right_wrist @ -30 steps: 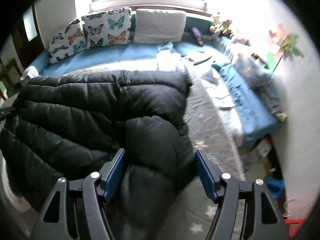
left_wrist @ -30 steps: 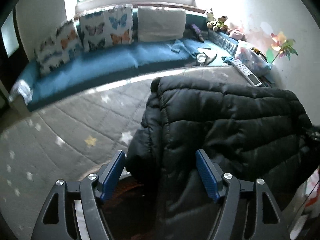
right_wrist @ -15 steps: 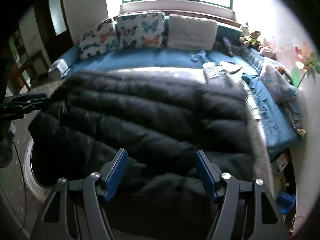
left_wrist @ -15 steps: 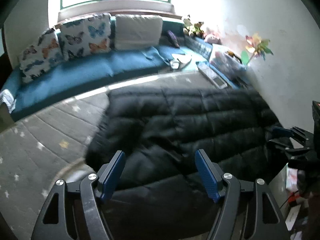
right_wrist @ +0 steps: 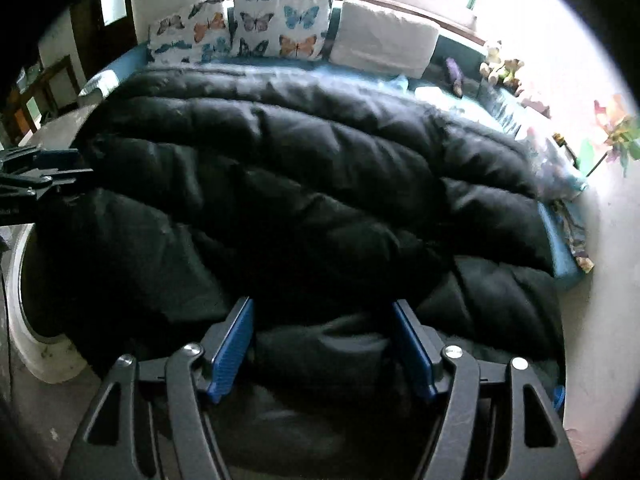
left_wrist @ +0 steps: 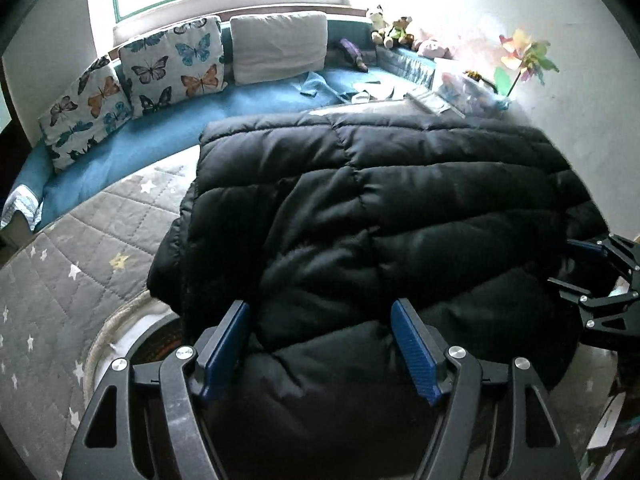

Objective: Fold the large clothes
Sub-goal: 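Lower the jacket bundle onto the mattress with both tools, then open both tools and release the jacket bundle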

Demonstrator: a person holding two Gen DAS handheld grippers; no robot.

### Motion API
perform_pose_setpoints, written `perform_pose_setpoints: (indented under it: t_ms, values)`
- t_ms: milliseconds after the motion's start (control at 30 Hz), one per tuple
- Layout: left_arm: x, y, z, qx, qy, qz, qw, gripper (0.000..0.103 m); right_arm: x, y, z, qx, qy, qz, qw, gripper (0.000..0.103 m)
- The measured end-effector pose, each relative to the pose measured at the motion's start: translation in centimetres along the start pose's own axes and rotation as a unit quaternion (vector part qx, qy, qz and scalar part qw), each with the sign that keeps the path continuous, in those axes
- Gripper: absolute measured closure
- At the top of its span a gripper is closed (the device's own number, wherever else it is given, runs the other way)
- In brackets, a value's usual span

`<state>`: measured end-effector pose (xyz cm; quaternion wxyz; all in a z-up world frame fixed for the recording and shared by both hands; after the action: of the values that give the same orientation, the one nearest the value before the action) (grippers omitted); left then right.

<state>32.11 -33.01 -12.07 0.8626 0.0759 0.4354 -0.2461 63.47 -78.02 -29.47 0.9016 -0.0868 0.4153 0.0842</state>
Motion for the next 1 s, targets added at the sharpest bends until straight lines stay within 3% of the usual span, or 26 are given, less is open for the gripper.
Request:
perform_pose_setpoints:
  t_ms: [300,433,633,1000]
  values:
    - [-3.4,0.0,1.4,-0.035,-0.025,-0.018,0.9989,0.026,-1.6,0.8,1.2,0.009,-0.043,-0.028,0.999,0.028]
    - [-3.2,-0.6,1.6,-0.023,-0.021,-0.019,0.9993,0.026,-1.3,1.2,2.3,0.032,-0.059,-0.014,0.998,0.028]
    - [-1.3,-0.8,0.6,-0.013,-0.006,-0.011,0.9998,0.026,1.1,3.5,1.8,0.035,-0.033,0.011,0.999,0.028]
    - [-1.6,-1.1,0.1,-0.021,-0.009,-0.019,0.9996,0.026,1.7,3.5,0.4,0.047,-0.021,-0.006,0.999,0.028]
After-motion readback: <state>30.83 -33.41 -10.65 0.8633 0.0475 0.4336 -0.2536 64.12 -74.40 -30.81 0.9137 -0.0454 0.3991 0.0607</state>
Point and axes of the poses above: each gripper's, at about its wrist camera, not at the fingertips, and x roughly the way its jaws point, y to its left, z to its top, the point moved 7 cm from there along x, roughly the way its jaws point, and after that the axes turned 5 degrees about -y, right-handed, at the moved point
